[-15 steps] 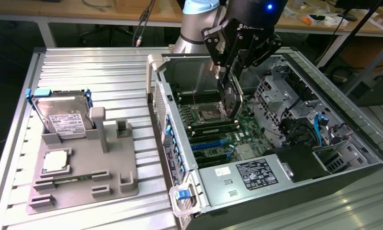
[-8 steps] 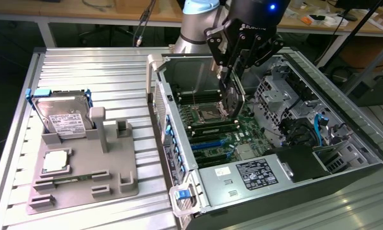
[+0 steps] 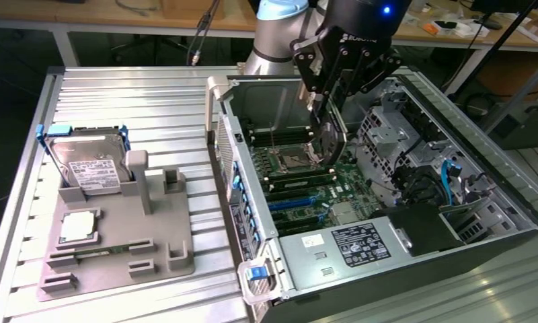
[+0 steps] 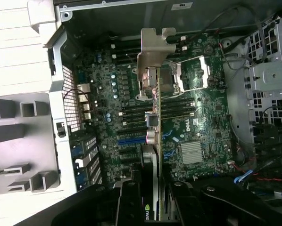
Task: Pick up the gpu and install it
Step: 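Pick up the gpu and move the gpu toward the slot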
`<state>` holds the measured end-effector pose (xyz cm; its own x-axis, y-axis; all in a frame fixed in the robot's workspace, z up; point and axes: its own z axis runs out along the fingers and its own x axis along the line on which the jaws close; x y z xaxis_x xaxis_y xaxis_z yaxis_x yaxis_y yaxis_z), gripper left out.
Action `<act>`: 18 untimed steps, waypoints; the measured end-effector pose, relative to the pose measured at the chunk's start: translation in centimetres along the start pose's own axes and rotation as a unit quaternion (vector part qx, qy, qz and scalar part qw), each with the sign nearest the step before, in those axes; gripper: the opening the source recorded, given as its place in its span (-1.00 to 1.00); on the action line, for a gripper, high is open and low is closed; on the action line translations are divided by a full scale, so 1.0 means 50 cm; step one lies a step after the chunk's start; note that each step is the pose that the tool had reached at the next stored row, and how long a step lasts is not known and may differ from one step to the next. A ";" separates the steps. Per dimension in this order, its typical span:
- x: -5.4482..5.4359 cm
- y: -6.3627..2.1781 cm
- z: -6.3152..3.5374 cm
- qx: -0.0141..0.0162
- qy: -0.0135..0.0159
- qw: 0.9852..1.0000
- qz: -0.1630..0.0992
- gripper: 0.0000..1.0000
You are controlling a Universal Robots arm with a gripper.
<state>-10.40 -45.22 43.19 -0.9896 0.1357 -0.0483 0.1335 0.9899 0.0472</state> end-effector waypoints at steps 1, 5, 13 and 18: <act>-0.001 0.000 0.000 0.000 0.000 1.000 0.000 -0.47; -0.005 0.001 0.000 0.000 0.000 1.000 0.000 -0.47; -0.014 0.002 0.001 0.000 0.000 1.000 0.000 -0.47; -0.021 0.003 0.001 0.000 0.000 1.000 0.000 -0.47</act>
<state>-9.33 -45.23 43.19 -0.9896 0.1357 -0.0483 0.1335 0.9899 0.0471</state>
